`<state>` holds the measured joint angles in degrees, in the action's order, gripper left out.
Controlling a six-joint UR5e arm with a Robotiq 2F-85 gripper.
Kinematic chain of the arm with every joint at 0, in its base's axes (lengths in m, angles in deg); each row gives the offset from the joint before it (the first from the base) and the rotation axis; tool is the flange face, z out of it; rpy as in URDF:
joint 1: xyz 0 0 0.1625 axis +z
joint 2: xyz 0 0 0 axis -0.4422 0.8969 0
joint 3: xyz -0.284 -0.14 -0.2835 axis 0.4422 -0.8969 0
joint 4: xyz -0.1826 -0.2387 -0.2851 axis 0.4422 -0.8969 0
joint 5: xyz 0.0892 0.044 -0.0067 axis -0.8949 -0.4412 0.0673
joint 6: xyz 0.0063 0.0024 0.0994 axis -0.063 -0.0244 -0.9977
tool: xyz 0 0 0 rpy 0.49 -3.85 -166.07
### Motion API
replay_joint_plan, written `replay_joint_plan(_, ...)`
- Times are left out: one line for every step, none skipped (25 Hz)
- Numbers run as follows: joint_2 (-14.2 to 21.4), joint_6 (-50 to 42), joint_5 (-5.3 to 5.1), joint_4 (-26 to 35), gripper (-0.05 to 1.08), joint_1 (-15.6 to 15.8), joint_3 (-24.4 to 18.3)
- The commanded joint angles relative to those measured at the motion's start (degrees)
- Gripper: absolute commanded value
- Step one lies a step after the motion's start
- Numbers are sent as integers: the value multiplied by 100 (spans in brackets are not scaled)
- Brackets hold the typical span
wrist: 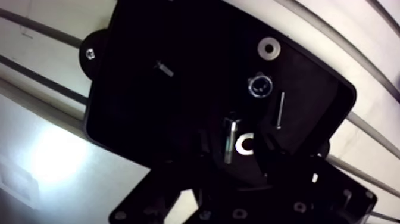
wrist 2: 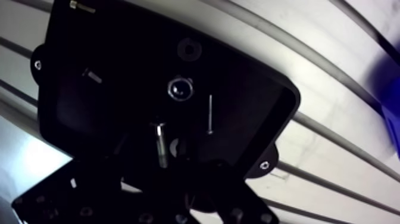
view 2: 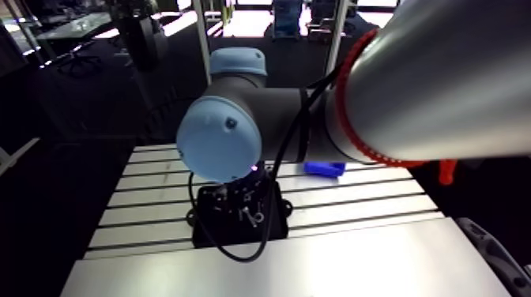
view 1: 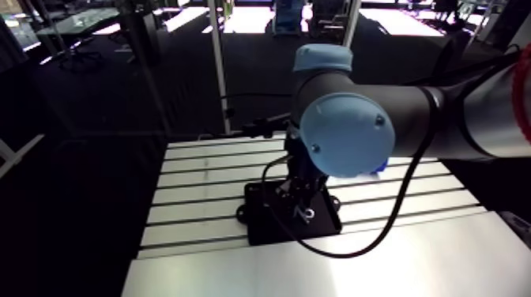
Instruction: Pick up the M10 bolt from the tray and put it into the blue bin.
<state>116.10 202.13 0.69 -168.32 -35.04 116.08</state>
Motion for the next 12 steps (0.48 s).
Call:
replay_joint_plan(-14,0,-4,0,55,9,11)
replay_joint_plan(-14,0,-4,0,55,9,11)
replay_joint_plan(-22,0,-4,0,56,9,11)
replay_joint_plan(-22,0,-4,0,56,9,11)
replay_joint_plan(-22,0,5,0,57,9,11)
replay_joint_plan(-22,0,-4,0,59,9,11)
replay_joint_plan(-22,0,-4,0,59,9,20)
replay_joint_plan(-31,0,-4,0,59,9,29)
replay_joint_plan(-40,0,-4,0,59,0,38)
replay_joint_plan(-49,0,-4,0,59,0,38)
replay_joint_plan(-49,0,-4,0,60,0,38)
replay_joint_plan(-49,0,-4,0,62,0,38)
